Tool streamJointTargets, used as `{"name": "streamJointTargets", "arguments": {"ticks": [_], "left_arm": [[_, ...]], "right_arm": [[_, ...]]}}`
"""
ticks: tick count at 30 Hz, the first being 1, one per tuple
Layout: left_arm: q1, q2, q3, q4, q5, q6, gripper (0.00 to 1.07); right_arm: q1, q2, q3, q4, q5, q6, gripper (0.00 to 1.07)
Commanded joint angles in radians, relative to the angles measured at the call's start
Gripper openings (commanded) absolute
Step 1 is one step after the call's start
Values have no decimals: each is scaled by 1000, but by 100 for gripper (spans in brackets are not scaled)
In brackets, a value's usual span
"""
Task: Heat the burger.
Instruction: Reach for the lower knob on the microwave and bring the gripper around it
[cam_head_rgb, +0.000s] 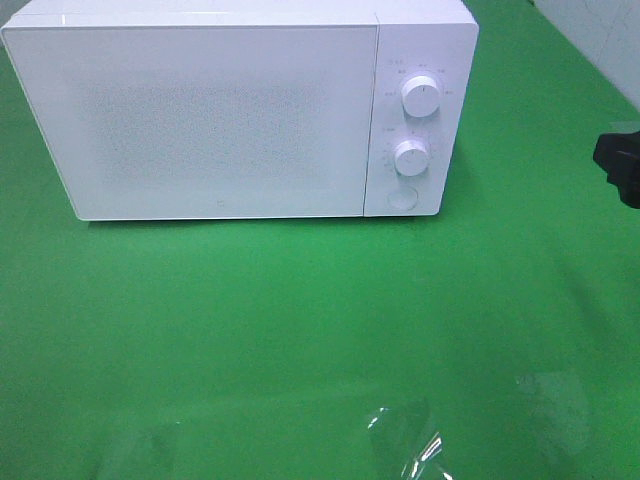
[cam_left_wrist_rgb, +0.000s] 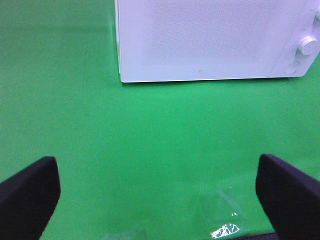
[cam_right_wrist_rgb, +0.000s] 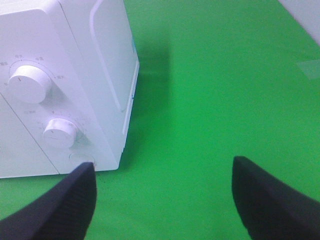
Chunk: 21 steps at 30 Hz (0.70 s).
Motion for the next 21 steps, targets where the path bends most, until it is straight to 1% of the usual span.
{"name": "streamJointTargets", "arguments": {"ticks": [1,2,3,5,6,7,8,9,10,11,12,14,15,16,17,19,20,21], "left_arm": [[-1,-16,2,-6,-8,-6,99],[-1,-16,2,-6,-8,-6,99],[-1,-16,2,-6,-8,-6,99],[-1,-16,2,-6,-8,-6,99],[-1,-16,2,-6,-8,-6,99],[-1,-16,2,-6,-8,-6,99],[-1,-16,2,-6,-8,-6,99],[-1,-16,2,-6,-8,-6,99],[-1,-16,2,-6,-8,-6,99],[-1,-16,2,-6,-8,-6,99],[-1,-16,2,-6,-8,-6,99],[-1,-16,2,-6,-8,-6,99],[-1,-16,2,-6,-8,-6,99],[-1,-16,2,-6,-8,-6,99],[-1,-16,2,-6,-8,-6,99],[-1,-16,2,-6,-8,-6,99],[-1,-16,2,-6,-8,-6,99],[-1,-16,2,-6,-8,-6,99]], "right_arm": [[-3,37,22,29,-113,6,73],[-3,51,32,47,-153,1,73],[-3,51,32,47,-153,1,73],[-3,98,54,88,-255,-43,73],[-3,98,54,88,-255,-43,73],[10,124,61,128,-293,-93,73],[10,124,61,128,-293,-93,73],[45,149,67,184,-329,-165,73],[45,149,67,184,-329,-165,73],[88,176,67,236,-363,-253,73],[88,176,67,236,-363,-253,73],[193,241,67,357,-463,-379,73],[193,241,67,357,-463,-379,73],[221,260,67,391,-487,-396,73],[221,260,67,391,-487,-396,73],[327,334,67,516,-602,-428,73],[327,334,67,516,-602,-428,73],[356,354,67,547,-636,-434,73]]}}
